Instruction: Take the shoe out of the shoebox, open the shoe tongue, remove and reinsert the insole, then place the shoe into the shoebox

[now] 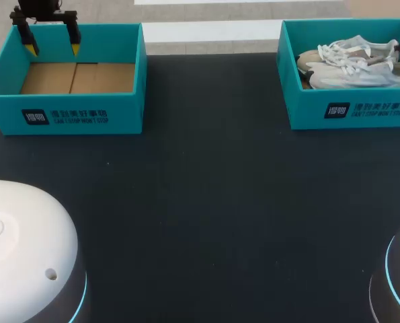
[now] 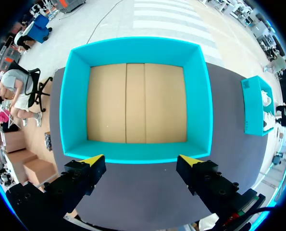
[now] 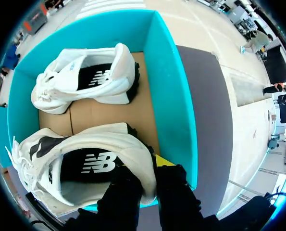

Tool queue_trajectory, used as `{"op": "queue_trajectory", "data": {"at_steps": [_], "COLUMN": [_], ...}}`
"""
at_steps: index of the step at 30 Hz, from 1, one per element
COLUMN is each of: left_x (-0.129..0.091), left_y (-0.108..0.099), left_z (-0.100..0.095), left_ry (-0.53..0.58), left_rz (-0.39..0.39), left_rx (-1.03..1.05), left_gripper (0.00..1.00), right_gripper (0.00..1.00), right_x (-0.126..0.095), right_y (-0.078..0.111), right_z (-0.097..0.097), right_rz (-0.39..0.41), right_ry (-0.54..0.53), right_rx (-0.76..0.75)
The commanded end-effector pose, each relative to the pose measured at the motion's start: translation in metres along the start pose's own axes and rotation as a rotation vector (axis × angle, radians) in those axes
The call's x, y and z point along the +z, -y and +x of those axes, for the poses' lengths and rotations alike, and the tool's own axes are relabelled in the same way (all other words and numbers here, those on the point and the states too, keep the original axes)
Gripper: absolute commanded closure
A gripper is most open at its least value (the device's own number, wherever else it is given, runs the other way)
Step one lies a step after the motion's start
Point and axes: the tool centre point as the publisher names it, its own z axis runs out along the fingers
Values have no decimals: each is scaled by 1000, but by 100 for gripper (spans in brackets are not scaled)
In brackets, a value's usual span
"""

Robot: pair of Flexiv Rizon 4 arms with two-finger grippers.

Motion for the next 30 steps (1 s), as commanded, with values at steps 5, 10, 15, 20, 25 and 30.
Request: {"op": "queue_trajectory", "data": {"at_steps": [5,10,15,20,25,30], "left_x": [0,0,0,0,0,0], "left_y": [0,0,0,0,0,0], "left_z": [0,0,0,0,0,0], "left_ry": [1,1,1,1,1,1], "left_rz": [0,0,0,0,0,0], "left_rx": [0,0,0,0,0,0], "left_gripper": [0,0,0,0,0,0], "right_gripper": [100,100,100,100,100,100], "right_x": [-79,-110,-143,-169,-174,-174], "right_y": [8,10,12,12,12,12], "right_z": [-5,-3,2,9,11,11], "right_rz": [10,4,0,6,5,5], "right_ry": [43,62,66,58,67,67], "right_rx": [22,57,46,50,73,73]}}
